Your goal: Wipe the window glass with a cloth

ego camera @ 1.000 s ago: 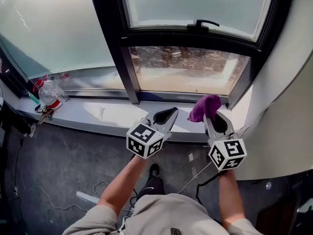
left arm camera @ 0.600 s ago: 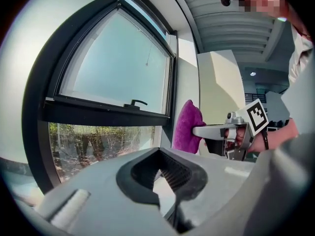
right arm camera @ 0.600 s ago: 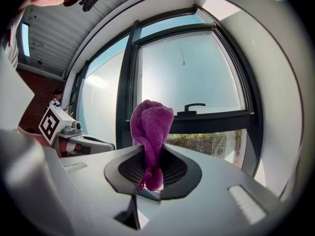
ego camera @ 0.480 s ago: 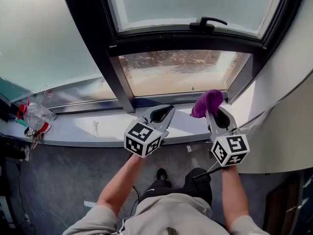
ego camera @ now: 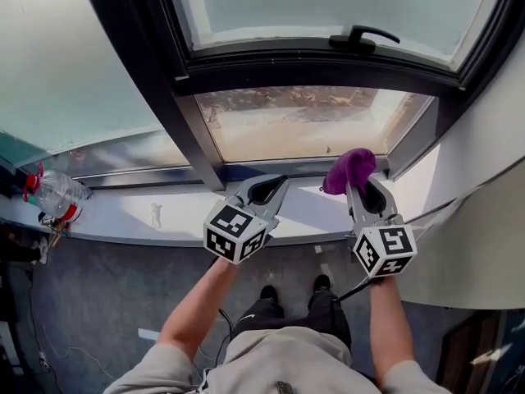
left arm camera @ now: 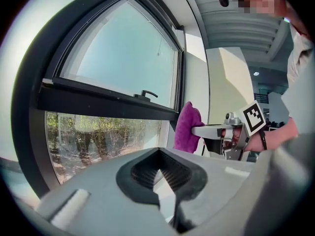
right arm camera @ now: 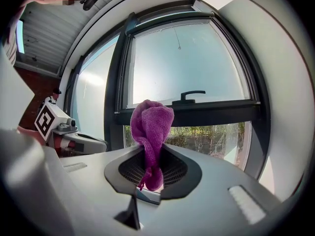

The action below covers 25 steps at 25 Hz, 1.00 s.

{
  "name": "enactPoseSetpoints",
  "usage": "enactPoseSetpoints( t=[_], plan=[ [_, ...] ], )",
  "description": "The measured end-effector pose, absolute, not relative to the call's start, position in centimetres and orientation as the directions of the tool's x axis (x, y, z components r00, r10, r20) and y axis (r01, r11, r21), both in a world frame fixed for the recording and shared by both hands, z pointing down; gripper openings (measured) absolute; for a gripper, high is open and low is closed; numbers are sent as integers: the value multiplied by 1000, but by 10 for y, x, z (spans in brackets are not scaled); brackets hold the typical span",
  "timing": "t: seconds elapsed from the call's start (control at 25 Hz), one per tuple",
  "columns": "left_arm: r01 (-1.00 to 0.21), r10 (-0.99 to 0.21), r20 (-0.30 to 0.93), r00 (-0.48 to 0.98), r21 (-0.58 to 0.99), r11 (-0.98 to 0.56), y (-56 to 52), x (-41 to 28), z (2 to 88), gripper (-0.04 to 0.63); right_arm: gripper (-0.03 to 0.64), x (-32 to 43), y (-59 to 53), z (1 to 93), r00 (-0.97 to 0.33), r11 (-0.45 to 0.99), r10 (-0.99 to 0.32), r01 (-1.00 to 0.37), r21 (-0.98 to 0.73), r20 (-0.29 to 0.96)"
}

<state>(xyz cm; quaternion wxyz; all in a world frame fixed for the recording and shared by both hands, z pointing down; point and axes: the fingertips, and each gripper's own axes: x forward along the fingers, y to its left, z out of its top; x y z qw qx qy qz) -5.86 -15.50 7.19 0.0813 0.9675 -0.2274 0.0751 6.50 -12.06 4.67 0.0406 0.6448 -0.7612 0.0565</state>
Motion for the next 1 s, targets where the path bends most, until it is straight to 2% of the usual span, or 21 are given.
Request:
enactPoseSetpoints(
  t=[0.24, 0.48, 1.0],
  plan=[
    [-529, -500, 218, 838, 97, -843, -200, -19, 114, 2, 80, 114, -162, 94, -212, 208, -970, -977, -47, 115],
    [-582, -563, 198, 802, 47, -812, -228, 33, 152, 2, 80, 166, -186, 128, -266, 264, -963, -964, -27, 56],
    [-605, -612, 66, 788, -93, -790, -301, 64, 278, 2, 80, 206, -254, 264, -274, 274, -957, -962, 12, -90]
  ],
)
